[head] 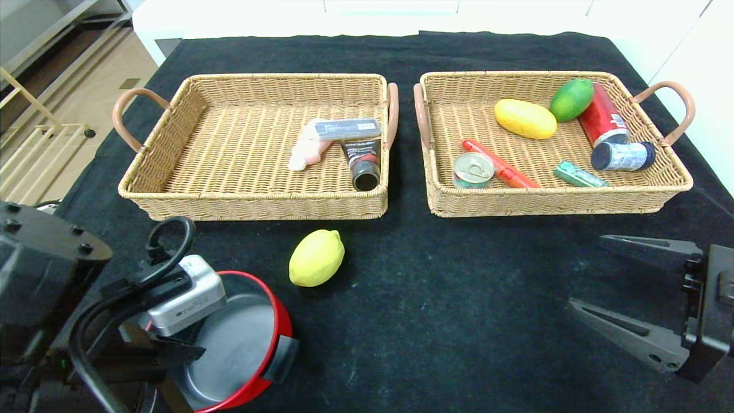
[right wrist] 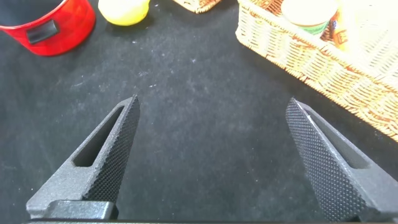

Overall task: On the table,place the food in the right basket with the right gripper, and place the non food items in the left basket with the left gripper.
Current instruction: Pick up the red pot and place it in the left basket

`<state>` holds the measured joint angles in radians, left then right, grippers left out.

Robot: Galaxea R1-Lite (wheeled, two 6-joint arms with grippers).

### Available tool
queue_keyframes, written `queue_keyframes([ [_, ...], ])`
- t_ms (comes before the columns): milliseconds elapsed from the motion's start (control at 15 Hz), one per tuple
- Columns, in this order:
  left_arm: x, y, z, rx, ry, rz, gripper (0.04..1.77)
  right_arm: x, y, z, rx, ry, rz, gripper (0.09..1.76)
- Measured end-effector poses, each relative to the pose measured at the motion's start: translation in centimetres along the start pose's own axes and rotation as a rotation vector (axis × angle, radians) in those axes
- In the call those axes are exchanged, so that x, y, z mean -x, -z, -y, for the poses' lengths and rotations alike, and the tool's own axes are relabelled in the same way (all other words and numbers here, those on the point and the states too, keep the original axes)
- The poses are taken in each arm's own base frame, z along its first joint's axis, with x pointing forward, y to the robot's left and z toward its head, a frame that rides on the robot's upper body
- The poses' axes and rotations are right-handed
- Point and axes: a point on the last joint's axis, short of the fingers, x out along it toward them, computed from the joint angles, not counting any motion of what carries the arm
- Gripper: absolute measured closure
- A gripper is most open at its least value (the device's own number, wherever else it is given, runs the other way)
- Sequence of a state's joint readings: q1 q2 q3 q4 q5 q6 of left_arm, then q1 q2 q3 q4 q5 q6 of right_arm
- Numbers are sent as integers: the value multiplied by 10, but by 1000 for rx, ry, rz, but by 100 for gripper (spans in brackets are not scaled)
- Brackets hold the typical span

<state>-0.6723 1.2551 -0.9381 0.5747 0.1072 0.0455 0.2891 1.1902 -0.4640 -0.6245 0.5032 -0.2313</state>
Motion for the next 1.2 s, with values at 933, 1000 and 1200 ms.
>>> queue_keyframes([
  [933,-32,-6,2,-6,-38,-98,9,-1,1,0,-2,-1,-5,14],
  [1000,-33,-6,2,-6,-38,-98,9,-1,1,0,-3,-1,-6,14],
  [1200,-37,-6,2,-7,-50,-108,9,-1,2,0,-4,-2,-10,14],
])
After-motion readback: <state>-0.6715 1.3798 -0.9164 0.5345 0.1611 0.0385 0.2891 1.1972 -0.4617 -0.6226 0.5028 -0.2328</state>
